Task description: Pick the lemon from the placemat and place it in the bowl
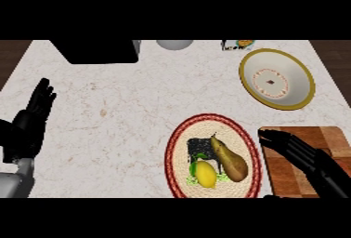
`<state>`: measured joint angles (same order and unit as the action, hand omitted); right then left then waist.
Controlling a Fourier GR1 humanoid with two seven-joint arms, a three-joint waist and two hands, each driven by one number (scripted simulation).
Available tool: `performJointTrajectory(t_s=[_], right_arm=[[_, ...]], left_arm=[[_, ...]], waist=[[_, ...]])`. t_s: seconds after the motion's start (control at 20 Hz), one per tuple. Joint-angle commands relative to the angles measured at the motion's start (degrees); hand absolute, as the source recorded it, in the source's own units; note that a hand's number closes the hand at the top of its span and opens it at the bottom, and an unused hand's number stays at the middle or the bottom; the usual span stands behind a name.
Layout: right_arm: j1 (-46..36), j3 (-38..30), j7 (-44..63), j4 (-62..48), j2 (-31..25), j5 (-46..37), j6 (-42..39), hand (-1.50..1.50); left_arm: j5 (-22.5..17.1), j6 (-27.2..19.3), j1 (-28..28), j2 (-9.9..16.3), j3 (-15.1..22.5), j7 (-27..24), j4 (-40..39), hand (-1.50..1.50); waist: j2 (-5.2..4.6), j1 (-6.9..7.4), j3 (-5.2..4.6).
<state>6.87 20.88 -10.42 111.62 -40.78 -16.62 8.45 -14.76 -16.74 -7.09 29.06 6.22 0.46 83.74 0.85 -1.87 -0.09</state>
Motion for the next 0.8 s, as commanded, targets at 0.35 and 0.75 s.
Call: performJointTrajectory(t_s=[0.35, 0.75], right_arm=[[0.4, -0.1, 22.0, 20.0, -0.2, -9.5, -8.2, -1.5], [-18.8, 8.7, 42.9, 17.4, 3.1, -10.5, -25.9, -1.5]], left_arm=[[2.2, 3.1, -1.0, -2.0, -1.9, 0.6, -0.4, 0.0], [3.0, 2.5, -3.3, -2.5, -2.3, 3.7, 0.9, 0.0]], waist=[[-0.84, 1.84, 0.0], [-0.9, 2.54, -0.09]])
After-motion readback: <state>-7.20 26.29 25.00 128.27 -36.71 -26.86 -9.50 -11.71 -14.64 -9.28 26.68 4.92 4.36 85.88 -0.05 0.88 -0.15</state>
